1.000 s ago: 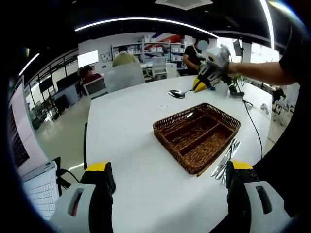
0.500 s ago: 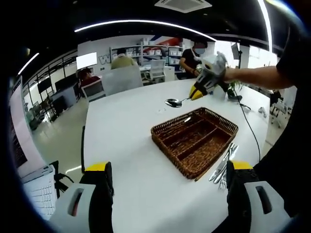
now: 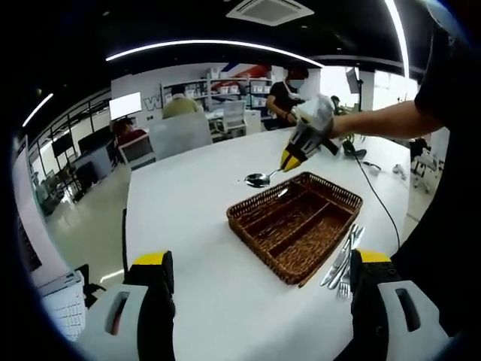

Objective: Arrange the knives, forks, and spoons in their matching storage slots by inserting each utensil handle-first until every utensil is classified and aligned in the correct compartment

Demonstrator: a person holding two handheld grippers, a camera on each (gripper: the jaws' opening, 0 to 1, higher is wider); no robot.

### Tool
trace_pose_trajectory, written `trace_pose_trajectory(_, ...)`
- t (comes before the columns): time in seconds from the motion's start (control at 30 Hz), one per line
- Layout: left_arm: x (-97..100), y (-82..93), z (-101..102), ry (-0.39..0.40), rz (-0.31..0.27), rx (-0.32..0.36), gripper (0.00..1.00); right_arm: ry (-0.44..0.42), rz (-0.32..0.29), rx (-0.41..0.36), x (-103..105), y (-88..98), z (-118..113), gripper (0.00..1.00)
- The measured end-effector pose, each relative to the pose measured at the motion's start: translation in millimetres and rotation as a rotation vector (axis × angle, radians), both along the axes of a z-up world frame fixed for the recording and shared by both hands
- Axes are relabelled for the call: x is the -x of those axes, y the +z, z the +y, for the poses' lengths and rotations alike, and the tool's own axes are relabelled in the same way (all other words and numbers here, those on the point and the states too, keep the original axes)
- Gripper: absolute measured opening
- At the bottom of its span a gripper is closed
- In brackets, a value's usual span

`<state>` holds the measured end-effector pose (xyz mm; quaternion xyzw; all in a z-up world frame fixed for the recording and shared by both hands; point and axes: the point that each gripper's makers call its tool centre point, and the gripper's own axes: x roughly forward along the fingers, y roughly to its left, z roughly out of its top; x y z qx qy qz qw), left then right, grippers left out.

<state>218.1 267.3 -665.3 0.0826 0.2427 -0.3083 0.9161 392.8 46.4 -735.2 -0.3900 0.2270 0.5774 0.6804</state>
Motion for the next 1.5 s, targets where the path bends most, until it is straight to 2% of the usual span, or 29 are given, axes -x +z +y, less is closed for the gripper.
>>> trace_pose_trajectory(0.1,-0.3,0.5,1,0.002,-0.003,-0.004,1.0,0.002,0.016,0.009,0,-6.6,1,0.0)
trace_pose_trajectory(0.17,-2.5,2.7,5,0.011,-0.026,-0.022,1.0,0.006,0.023,0.009,-1,-10.1,3,0.0)
trace_pose_trajectory(0.23,-2.6,3.6,6,0.017,-0.025,-0.006,1.0,0.009,0.03,0.008,-2,-13.0,5,0.0)
trace_pose_trajectory(0.47,-1.6,0.9,9,0.026,-0.011,-0.02,1.0,0.013,0.044,0.009,-4,-30.4,10,0.0)
trace_pose_trajectory(0.57,-4.1,8.9,14,0.043,-0.06,-0.043,0.99,0.01,0.055,0.015,-3,-40.0,9,0.0)
trace_pose_trajectory(0.63,-3.7,12.7,14,0.052,-0.064,-0.033,0.99,0.008,0.054,0.02,-3,-45.0,8,0.0)
trace_pose_trajectory(0.87,-0.8,7.9,16,0.072,-0.038,-0.021,0.99,-0.021,0.067,0.013,-3,-57.4,6,0.0)
trace_pose_trajectory(1.03,-2.4,10.5,14,0.063,-0.049,-0.024,0.99,-0.041,0.087,0.021,-4,-70.5,4,0.0)
trace_pose_trajectory(1.1,-1.5,10.1,13,0.061,-0.036,-0.017,0.99,-0.044,0.085,0.023,-6,-73.6,4,0.0)
trace_pose_trajectory(1.17,-3.2,12.4,15,0.059,-0.05,-0.028,0.99,-0.05,0.096,0.025,-9,-77.7,6,0.0)
trace_pose_trajectory(1.5,-1.7,10.4,23,0.083,-0.047,-0.033,0.99,-0.063,0.149,0.037,-9,-101.2,16,0.0)
